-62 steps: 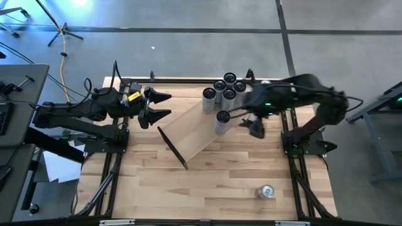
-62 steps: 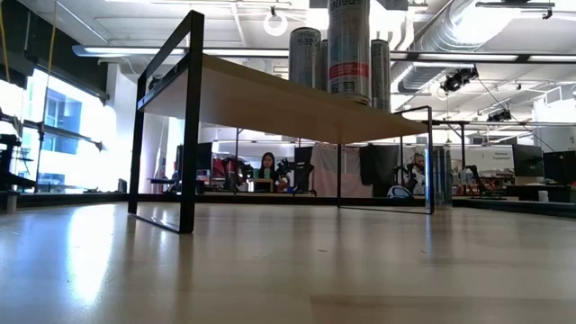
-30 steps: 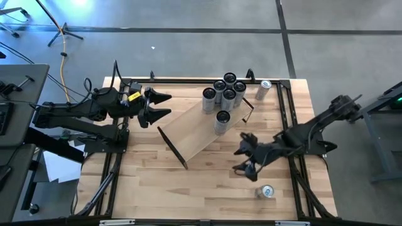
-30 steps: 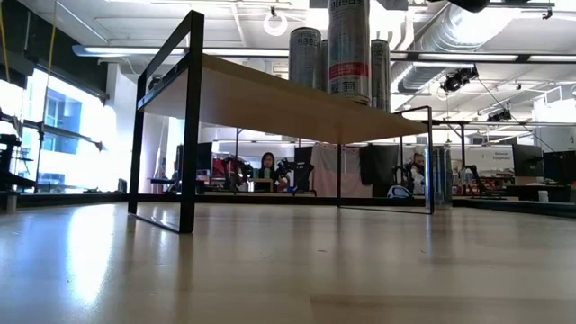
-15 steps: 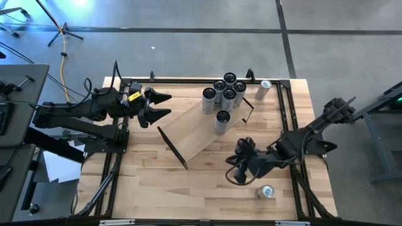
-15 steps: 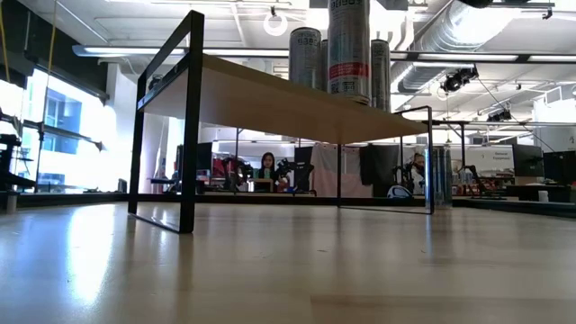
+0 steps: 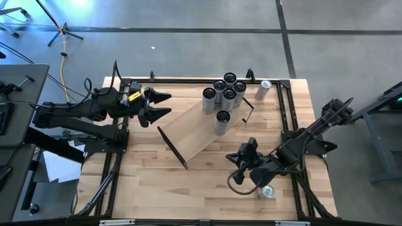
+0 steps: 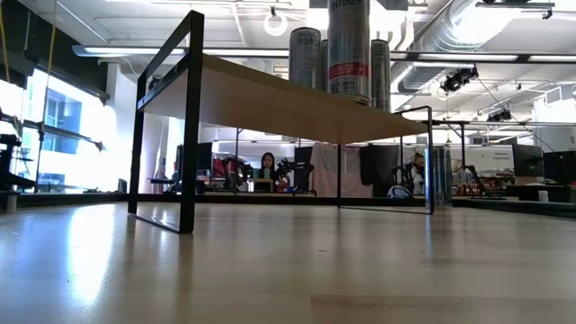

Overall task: Place canned beverage on shelf
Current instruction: Put the white-pink soda can on the shelf and align it with the other white-pink soda can

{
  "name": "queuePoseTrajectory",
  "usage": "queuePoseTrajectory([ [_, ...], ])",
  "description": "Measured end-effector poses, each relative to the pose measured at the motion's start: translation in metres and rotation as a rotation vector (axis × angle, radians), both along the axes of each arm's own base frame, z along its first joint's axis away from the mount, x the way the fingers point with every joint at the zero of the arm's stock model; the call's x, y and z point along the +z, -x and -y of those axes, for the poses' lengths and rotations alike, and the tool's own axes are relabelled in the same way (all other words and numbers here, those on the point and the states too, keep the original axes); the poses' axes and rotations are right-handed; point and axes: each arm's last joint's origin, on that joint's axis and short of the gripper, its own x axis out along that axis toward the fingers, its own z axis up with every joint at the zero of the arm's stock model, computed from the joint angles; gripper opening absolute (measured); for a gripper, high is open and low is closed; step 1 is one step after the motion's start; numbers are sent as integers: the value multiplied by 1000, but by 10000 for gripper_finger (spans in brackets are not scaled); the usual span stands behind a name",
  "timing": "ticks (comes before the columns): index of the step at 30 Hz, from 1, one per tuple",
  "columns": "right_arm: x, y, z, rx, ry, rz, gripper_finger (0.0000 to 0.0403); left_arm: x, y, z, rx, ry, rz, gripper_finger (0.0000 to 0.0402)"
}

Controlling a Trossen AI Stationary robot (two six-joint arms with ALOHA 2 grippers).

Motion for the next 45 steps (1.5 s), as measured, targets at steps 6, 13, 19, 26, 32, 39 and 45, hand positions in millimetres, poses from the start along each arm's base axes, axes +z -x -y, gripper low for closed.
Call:
queuePoseTrajectory([
  [6, -4, -3, 0, -7, 8, -10, 0, -1, -2, 0, -3, -16, -12, 399],
  [13, -3, -6, 4, -15, 19, -11, 0, -5, -9, 0, -39, -22, -36, 399],
  [19, -3, -8, 7, -23, 18, -10, 0, -8, -9, 9, -187, -129, -65, 335],
  [26, -4, -8, 5, 36, 6, -38, 0, -37, -11, 22, -194, -132, -211, 95],
  [32, -6, -6, 6, 3, -35, -56, 0, -78, -13, 34, -194, -60, -120, 25],
  [39, -14, 4, 7, -9, -90, -165, 0, -95, -11, 38, -134, -65, -79, 4],
  [45, -22, 12, -6, -30, -61, -76, 0, -94, -11, 38, -132, -66, -77, 10],
])
